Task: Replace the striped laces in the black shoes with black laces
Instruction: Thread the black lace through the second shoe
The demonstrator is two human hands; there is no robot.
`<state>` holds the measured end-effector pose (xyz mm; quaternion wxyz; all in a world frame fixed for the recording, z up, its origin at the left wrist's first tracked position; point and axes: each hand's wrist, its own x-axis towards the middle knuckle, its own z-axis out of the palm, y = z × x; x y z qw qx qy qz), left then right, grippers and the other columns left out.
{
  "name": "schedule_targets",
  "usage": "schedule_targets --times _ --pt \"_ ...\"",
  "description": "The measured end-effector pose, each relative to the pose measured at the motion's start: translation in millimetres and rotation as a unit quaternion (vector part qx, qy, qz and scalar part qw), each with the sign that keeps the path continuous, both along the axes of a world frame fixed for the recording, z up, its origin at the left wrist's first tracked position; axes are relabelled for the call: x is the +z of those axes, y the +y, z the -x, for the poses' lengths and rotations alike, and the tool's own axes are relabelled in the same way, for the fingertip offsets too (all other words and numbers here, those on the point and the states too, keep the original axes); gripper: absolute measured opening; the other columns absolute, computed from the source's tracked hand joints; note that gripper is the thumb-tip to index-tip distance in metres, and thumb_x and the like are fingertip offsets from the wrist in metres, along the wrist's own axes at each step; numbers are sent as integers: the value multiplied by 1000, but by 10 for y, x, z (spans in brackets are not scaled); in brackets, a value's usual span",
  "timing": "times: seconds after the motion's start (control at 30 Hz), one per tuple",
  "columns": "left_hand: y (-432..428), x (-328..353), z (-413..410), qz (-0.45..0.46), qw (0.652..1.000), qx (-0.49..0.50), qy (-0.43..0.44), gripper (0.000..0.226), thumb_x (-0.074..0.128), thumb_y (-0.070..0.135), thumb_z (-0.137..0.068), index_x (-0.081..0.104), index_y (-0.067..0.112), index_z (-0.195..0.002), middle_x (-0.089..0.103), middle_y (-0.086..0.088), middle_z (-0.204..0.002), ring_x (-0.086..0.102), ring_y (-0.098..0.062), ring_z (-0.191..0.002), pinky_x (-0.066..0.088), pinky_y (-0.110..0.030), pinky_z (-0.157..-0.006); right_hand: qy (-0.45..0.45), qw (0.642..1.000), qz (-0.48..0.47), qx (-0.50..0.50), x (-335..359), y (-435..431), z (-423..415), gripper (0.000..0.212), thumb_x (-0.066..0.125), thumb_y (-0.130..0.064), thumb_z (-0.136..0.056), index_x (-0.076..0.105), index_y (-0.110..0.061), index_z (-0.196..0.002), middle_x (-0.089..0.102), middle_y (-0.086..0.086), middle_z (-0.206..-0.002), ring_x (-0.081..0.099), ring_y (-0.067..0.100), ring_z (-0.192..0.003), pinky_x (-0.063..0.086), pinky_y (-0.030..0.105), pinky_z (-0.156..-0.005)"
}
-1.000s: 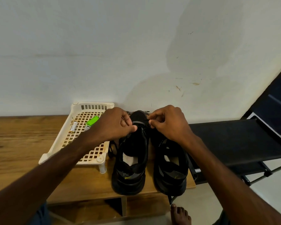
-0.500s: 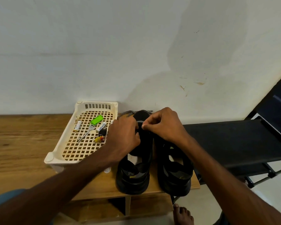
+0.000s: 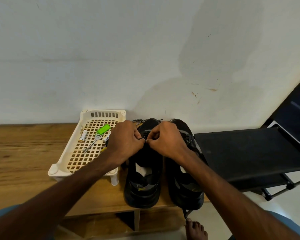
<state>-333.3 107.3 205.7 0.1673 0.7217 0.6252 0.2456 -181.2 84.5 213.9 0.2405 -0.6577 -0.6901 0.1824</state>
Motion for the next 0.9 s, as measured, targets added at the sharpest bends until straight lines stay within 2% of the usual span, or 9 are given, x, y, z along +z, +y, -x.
schedule_targets --times 0.2,0.33,0.4,0.5,0.6,0.7,0.77,0.83,0.9 --pt "1 -43 69 10 999 -24 -42 5 85 25 -78 80 23 -77 60 19 -57 65 -3 -63 46 -18 -59 -9 1000 5 4 -20 -14 42 10 74 -14 -82 83 -18 -80 74 -5 -72 70 8 -67 63 31 -69" --pt "0 -26 82 10 998 -45 -35 4 82 23 -82 82 20 -84 67 12 -64 65 -2 -63 47 -16 -60 -1 1000 2 -15 -30 -10 56 10 73 -14 -81 82 -19 -78 70 -8 -65 65 5 -61 54 23 -58" --pt "-6 -31 87 2 998 -52 -27 8 81 24 -83 83 20 -90 74 7 -76 65 -2 -66 46 -16 -61 5 1000 1 -29 -35 -16 60 10 73 -15 -81 81 -19 -76 67 -9 -62 62 4 -58 50 20 -55" --pt "-23 -38 80 -8 999 -51 -12 15 79 24 -85 82 22 -100 78 4 -91 63 -5 -72 45 -18 -67 16 999 -1 -32 -26 -13 63 10 73 -17 -83 82 -18 -77 71 -5 -65 67 7 -62 58 25 -61" --pt "-21 -35 82 -4 999 -50 -12 16 78 24 -86 82 22 -101 78 4 -91 64 -5 -73 46 -18 -68 26 999 2 -21 -11 -9 51 10 74 -17 -85 83 -16 -81 73 -3 -70 69 10 -68 61 27 -69" --pt "-22 -35 84 0 999 -47 -8 17 77 24 -86 81 22 -102 78 4 -93 71 -10 -82 55 -25 -78 34 999 3 -19 -13 -21 46 8 75 -17 -84 83 -17 -81 74 -5 -71 70 8 -69 61 26 -70" --pt "-26 -40 86 -3 999 -49 -7 18 77 24 -86 81 22 -103 79 4 -94 72 -12 -85 58 -29 -83 40 999 3 -29 -30 -27 63 7 76 -18 -83 82 -19 -80 73 -6 -70 70 7 -68 60 25 -67" --pt "-22 -42 91 -6 999 -54 -9 18 78 24 -85 81 22 -102 79 4 -94 73 -11 -84 56 -26 -80 36 998 5 -44 -55 -26 88 7 76 -18 -81 81 -20 -77 70 -8 -65 67 6 -64 57 23 -62" --pt "-17 -44 106 -7 998 -58 -15 19 79 25 -84 82 22 -102 79 4 -95 73 -10 -84 56 -25 -78 19 999 3 -45 -78 -29 115 7 76 -18 -78 80 -21 -74 65 -11 -60 62 2 -58 48 17 -54"
